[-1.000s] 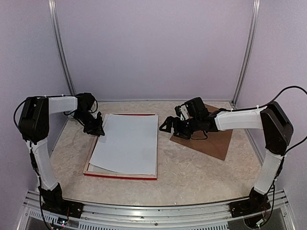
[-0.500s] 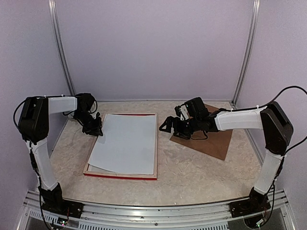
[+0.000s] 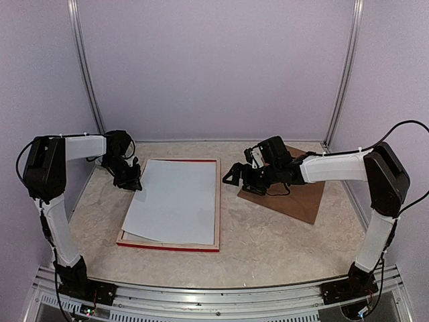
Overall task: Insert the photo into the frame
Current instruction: Place the photo on the mat board.
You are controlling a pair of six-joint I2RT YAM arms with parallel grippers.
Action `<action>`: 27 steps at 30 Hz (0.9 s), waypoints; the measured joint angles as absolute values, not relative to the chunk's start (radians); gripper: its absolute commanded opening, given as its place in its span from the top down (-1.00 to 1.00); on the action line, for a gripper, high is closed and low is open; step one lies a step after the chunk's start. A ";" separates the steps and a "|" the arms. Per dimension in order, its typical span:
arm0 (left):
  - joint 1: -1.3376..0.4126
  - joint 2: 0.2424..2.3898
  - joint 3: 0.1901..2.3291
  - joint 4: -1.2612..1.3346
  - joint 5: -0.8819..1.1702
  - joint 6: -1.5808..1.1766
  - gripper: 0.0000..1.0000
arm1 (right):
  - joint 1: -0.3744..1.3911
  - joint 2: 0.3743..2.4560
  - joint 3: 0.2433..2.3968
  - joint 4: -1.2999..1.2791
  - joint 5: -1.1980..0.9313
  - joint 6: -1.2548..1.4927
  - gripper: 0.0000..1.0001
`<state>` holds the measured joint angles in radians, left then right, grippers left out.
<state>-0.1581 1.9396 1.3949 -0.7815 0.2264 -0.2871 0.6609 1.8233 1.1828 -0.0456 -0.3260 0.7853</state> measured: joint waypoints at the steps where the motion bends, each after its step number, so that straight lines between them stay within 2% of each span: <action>1: -0.158 1.937 1.391 -0.781 0.226 -0.287 0.71 | 0.661 1.823 1.183 -0.046 -0.326 0.785 -0.99; 3: -0.158 1.936 1.384 -0.779 0.226 -0.287 0.68 | 0.661 1.823 1.183 -0.046 -0.326 0.786 -0.98; 6: -0.158 1.936 1.375 -0.778 0.227 -0.288 0.48 | 0.661 1.823 1.183 -0.046 -0.326 0.786 -0.98; 13: -0.158 1.936 1.375 -0.769 0.228 -0.293 0.35 | 0.661 1.823 1.183 -0.044 -0.326 0.787 -0.98; 17: -0.158 1.936 1.376 -0.765 0.228 -0.300 0.10 | 0.661 1.823 1.183 -0.039 -0.326 0.787 -0.98; 23: -0.158 1.903 1.393 -0.770 0.194 -0.318 -0.38 | 0.661 1.823 1.183 -0.040 -0.326 0.787 -0.98; 27: -0.158 1.832 1.424 -0.766 0.124 -0.332 -0.40 | 0.661 1.823 1.183 -0.040 -0.318 0.785 -0.99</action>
<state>-0.1577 1.8324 1.4242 -0.7662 0.1242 -0.3325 0.6609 1.8233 1.1828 -0.0402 -0.3176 0.7849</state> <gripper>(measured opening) 0.698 0.993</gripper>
